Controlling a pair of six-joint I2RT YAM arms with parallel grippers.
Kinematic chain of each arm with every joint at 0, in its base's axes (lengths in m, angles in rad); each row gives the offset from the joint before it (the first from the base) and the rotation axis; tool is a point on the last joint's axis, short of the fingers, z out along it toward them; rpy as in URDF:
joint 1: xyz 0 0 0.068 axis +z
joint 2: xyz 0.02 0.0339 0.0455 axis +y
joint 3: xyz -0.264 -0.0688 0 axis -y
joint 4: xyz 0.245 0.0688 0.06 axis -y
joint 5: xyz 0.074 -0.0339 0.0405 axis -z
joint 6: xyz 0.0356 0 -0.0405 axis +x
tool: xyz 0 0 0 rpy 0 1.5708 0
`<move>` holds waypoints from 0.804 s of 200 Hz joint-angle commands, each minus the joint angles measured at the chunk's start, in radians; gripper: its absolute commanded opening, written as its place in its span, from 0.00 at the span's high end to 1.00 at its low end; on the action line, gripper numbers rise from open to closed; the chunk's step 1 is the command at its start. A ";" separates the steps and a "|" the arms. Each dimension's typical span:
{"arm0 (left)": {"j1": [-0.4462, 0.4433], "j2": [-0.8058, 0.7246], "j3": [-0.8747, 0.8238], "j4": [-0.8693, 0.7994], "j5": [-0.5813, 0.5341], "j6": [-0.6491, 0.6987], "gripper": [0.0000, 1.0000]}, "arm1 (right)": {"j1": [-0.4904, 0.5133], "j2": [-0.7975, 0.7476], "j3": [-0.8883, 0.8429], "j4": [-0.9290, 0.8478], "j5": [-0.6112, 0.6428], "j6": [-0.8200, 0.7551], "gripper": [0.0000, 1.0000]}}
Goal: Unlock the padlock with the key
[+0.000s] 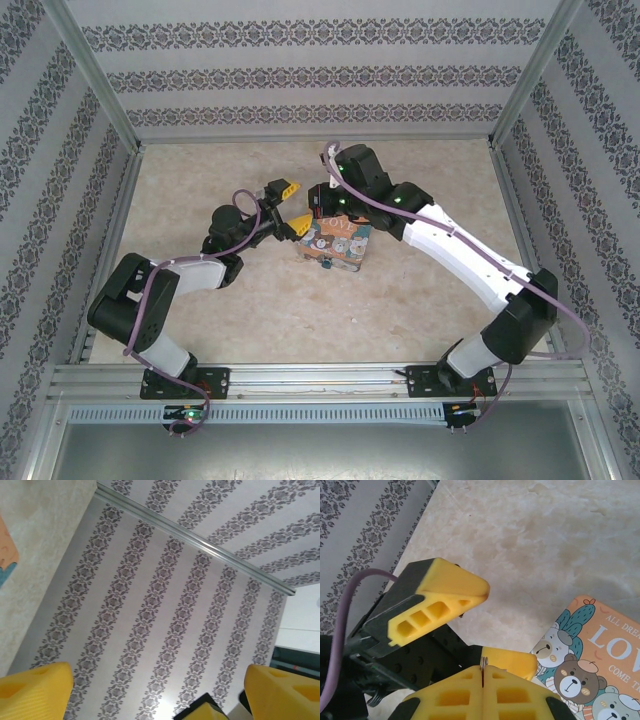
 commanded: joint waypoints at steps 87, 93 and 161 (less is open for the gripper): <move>-0.021 -0.002 -0.004 0.099 -0.040 -0.064 0.35 | 0.022 0.065 0.008 0.081 -0.040 0.031 1.00; -0.021 -0.002 -0.004 0.101 -0.040 -0.064 0.38 | 0.023 0.067 0.008 0.082 -0.040 0.033 1.00; -0.022 0.002 -0.017 0.107 -0.039 -0.070 0.58 | 0.024 0.060 -0.006 0.077 -0.041 0.036 1.00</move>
